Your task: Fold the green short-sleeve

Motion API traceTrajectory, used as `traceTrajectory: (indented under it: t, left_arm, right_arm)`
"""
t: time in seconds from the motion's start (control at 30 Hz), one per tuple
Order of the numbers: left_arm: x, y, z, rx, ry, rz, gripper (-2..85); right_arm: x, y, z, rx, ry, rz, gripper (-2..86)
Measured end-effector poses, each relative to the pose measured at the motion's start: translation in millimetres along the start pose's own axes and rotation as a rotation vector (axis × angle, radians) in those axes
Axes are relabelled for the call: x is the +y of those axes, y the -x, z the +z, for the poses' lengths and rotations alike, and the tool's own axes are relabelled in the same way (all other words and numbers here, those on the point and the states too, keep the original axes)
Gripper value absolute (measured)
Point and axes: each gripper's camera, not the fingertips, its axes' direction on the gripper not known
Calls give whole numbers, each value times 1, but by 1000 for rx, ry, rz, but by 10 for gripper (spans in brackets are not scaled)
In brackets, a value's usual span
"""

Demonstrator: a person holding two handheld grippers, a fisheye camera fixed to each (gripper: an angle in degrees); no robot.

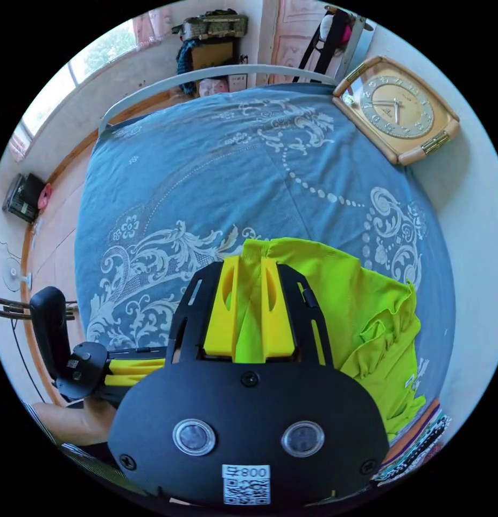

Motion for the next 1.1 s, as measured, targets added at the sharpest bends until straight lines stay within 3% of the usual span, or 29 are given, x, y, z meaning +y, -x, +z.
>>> traceTrajectory:
  t: [0.23,0.53,0.73,1.1]
  left_arm:
    - [3,-5,5,-32,-5,60,14]
    - [0,-48,6,-54,-71,189,14]
    - [-3,-110,25,-54,-64,392,14]
    - [4,-183,110,-125,139,563,14]
  right_arm:
    - [-32,-6,27,-17,-16,25,20]
    - [-25,-97,31,-333,-168,187,5]
    - [47,-182,35,-466,-298,295,5]
    - [193,-271,171,-639,-295,533,5]
